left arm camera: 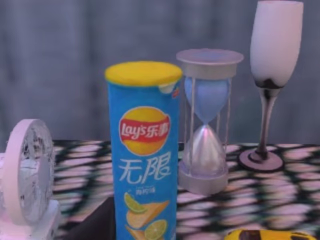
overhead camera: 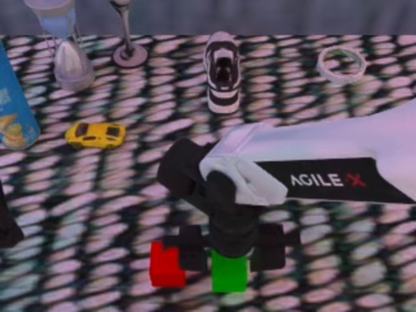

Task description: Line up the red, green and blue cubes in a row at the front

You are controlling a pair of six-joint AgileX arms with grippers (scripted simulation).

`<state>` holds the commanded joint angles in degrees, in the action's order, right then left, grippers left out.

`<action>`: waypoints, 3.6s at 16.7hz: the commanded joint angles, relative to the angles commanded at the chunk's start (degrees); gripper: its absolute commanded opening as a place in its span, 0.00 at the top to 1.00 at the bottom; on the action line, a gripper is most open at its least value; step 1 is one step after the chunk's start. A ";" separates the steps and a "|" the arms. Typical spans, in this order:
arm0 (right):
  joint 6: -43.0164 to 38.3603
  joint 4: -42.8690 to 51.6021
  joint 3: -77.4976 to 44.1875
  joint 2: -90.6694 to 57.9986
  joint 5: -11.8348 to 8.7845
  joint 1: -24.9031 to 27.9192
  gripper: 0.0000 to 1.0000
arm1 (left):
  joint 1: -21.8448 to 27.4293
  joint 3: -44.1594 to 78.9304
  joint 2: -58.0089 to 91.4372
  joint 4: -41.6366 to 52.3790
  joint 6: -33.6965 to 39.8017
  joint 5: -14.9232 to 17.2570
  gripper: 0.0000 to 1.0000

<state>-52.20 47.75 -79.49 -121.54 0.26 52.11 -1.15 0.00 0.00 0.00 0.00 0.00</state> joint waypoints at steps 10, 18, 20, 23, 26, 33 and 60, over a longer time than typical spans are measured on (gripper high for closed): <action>0.00 0.01 -0.01 0.05 0.00 -0.12 0.00 | 0.00 0.00 0.00 0.00 0.00 0.00 0.00; 0.03 12.09 -7.16 4.62 -0.05 0.36 0.00 | 0.00 0.00 0.00 0.00 0.00 0.00 0.00; 0.13 13.95 -8.35 5.63 -0.04 0.39 0.00 | 0.00 0.00 0.00 0.00 0.00 0.00 0.00; 0.13 14.03 -8.40 5.67 -0.04 0.39 0.00 | 0.00 0.00 0.00 0.00 0.00 0.00 0.00; 0.51 13.57 -7.80 6.01 0.20 -0.13 0.00 | 0.20 0.57 0.56 0.39 0.15 0.02 0.00; 10.80 4.03 6.68 26.57 5.50 -8.57 0.00 | 5.87 20.80 21.27 12.79 4.62 -0.01 0.00; 52.20 -47.75 79.49 121.54 -0.26 -51.54 0.00 | 31.99 114.09 134.11 69.97 23.49 0.26 0.00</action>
<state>0.00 0.00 0.00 0.00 0.00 0.57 30.85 114.09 134.11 69.97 23.49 0.26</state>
